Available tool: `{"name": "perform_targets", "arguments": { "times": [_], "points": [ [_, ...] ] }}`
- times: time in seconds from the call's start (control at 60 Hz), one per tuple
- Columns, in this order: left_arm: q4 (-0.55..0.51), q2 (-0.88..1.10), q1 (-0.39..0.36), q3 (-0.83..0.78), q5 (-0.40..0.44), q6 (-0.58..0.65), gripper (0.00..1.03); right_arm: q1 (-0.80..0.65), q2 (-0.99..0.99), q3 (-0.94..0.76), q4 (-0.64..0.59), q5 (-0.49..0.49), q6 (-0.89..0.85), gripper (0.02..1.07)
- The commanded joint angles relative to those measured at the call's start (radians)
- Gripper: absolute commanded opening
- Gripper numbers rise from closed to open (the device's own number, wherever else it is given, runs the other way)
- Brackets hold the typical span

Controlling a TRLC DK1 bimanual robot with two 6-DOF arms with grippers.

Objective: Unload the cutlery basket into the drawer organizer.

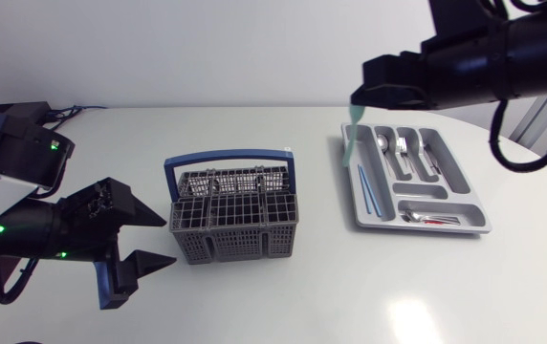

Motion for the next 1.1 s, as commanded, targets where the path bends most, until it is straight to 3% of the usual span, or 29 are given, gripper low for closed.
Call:
{"name": "perform_targets", "arguments": {
  "times": [0.0, 0.15, 0.433, 0.683, 1.083],
  "points": [
    [0.011, 0.027, -0.006, -0.006, 0.008, -0.007, 0.98, -0.089, -0.027, -0.046, -0.032, 0.013, -0.028, 0.08],
    [0.019, 0.043, 0.008, 0.005, 0.008, -0.045, 0.98, -0.274, -0.035, -0.121, -0.038, 0.043, -0.104, 0.08],
    [0.018, 0.058, 0.044, 0.017, 0.004, -0.087, 0.98, -0.413, -0.011, -0.307, 0.034, 0.145, -0.238, 0.08],
    [0.008, 0.052, 0.064, 0.022, 0.002, -0.094, 0.98, -0.453, 0.043, -0.468, 0.275, 0.339, -0.351, 0.08],
    [-0.007, 0.038, 0.087, 0.02, 0.002, -0.091, 0.98, -0.455, 0.295, -0.546, 0.581, 0.469, -0.385, 0.08]
  ]
}}
